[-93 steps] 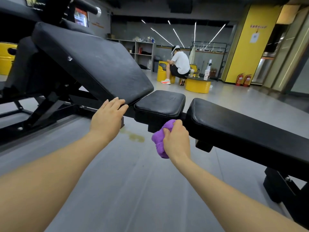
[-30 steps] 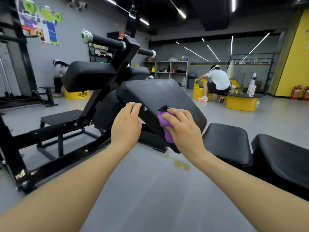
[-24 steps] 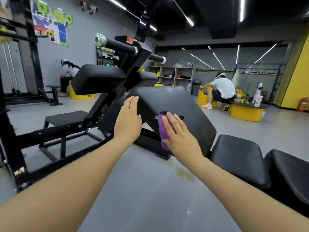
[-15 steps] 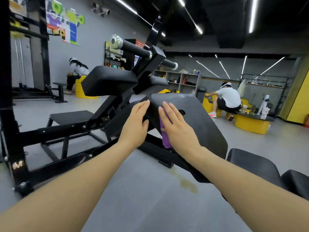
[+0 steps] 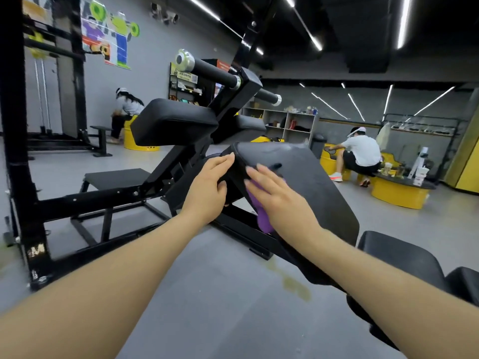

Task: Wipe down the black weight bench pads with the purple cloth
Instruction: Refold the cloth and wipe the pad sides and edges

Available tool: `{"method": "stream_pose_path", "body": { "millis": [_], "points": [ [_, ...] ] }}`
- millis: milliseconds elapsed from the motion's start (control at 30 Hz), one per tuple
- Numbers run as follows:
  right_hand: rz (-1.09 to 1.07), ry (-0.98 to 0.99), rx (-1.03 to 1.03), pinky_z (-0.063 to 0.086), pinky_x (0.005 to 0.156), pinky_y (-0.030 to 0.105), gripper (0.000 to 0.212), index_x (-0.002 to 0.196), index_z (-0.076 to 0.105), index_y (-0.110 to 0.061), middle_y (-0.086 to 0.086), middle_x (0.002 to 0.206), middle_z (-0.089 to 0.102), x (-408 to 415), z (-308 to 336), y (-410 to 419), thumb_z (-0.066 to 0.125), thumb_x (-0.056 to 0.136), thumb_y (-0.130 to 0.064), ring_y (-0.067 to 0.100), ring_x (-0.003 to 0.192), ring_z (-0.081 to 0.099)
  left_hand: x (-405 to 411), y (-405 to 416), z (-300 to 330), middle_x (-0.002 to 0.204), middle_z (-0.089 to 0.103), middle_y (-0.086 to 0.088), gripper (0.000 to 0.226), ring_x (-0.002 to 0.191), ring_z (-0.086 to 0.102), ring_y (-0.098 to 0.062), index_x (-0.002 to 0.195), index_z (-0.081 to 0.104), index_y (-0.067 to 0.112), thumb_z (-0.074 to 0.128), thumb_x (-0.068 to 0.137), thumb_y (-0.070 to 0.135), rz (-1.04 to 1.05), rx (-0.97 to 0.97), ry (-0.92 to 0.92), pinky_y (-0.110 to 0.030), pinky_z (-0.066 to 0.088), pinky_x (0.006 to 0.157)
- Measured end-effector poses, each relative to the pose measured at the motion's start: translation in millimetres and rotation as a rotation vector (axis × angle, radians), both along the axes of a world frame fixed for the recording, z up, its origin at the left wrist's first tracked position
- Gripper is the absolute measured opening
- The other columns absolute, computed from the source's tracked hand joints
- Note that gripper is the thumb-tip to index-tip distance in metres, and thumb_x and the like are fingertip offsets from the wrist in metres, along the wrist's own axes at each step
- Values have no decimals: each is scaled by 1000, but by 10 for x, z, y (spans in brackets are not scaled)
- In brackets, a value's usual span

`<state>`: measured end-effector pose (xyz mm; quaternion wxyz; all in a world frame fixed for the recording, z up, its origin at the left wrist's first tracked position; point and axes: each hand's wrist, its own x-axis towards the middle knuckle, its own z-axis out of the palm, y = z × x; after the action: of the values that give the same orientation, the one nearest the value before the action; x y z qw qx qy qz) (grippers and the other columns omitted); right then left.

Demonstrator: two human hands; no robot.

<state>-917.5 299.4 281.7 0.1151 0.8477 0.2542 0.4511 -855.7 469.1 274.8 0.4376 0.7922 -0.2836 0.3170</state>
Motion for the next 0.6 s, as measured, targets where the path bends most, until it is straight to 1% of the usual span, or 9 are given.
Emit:
{"method": "stream_pose_path", "body": {
  "millis": [100, 167, 233, 300, 367, 433, 500, 533, 600],
  "points": [
    [-47, 106, 106, 51, 94, 36, 51, 129, 55, -9, 5, 144, 44, 297, 340, 405, 64, 79, 2, 22, 136, 37, -1, 74, 79, 135, 46, 6, 56, 117, 41, 1, 138, 44, 18, 45, 87, -6, -22, -28, 58, -7, 27, 99],
    [-54, 92, 111, 52, 92, 34, 58, 128, 56, -8, 7, 142, 46, 272, 290, 352, 71, 74, 3, 24, 134, 41, 14, 127, 89, 135, 47, 3, 55, 120, 46, -5, 136, 45, 17, 46, 86, -7, -41, -23, 73, -16, 31, 103],
    [-53, 34, 48, 50, 95, 33, 60, 126, 58, -6, 9, 139, 50, 69, 94, 129, 75, 69, 4, 26, 130, 46, 41, 139, 60, 137, 46, 2, 57, 126, 45, -10, 137, 45, 17, 46, 85, -8, -51, -15, 70, -23, 32, 109],
    [-70, 31, -49, 39, 104, 33, 60, 127, 57, -6, 9, 139, 49, -156, -166, -106, 74, 71, 5, 27, 131, 41, 47, 126, 19, 139, 43, 5, 60, 129, 42, -10, 138, 43, 19, 45, 85, -9, -65, -33, 98, -29, 31, 113],
    [-80, 57, -97, 36, 104, 33, 61, 124, 60, -6, 8, 136, 52, -259, -251, -214, 78, 66, 4, 25, 130, 42, 45, 130, 9, 140, 41, 7, 63, 129, 41, -9, 139, 42, 22, 42, 85, -10, -88, -48, 131, -28, 32, 111],
    [-58, 30, -110, 45, 99, 34, 50, 114, 66, -8, 7, 128, 59, -184, -116, -119, 76, 66, 3, 25, 123, 53, 42, 152, 33, 141, 41, 8, 64, 127, 42, -8, 139, 41, 22, 40, 85, -10, -103, -39, 153, -23, 32, 108],
    [-6, -5, -105, 49, 92, 31, 29, 99, 72, -10, 6, 115, 66, 7, 115, 138, 55, 76, -3, 25, 112, 61, 42, 178, 50, 140, 42, 7, 63, 127, 42, -9, 138, 42, 22, 40, 84, -10, -105, -30, 153, -23, 32, 107],
    [20, -5, -78, 50, 91, 32, 28, 91, 72, -10, 6, 107, 67, 141, 246, 294, 49, 76, -6, 26, 106, 62, 36, 191, 50, 138, 44, 6, 63, 127, 42, -9, 138, 43, 21, 40, 83, -10, -104, -27, 151, -24, 32, 107],
    [13, 84, -32, 53, 87, 37, 17, 82, 70, -7, 9, 97, 65, 386, 462, 572, 58, 72, -2, 30, 98, 61, 23, 234, 37, 135, 46, 6, 62, 125, 42, -8, 137, 44, 21, 41, 83, -10, -103, -53, 182, -26, 34, 108]
  ]
}}
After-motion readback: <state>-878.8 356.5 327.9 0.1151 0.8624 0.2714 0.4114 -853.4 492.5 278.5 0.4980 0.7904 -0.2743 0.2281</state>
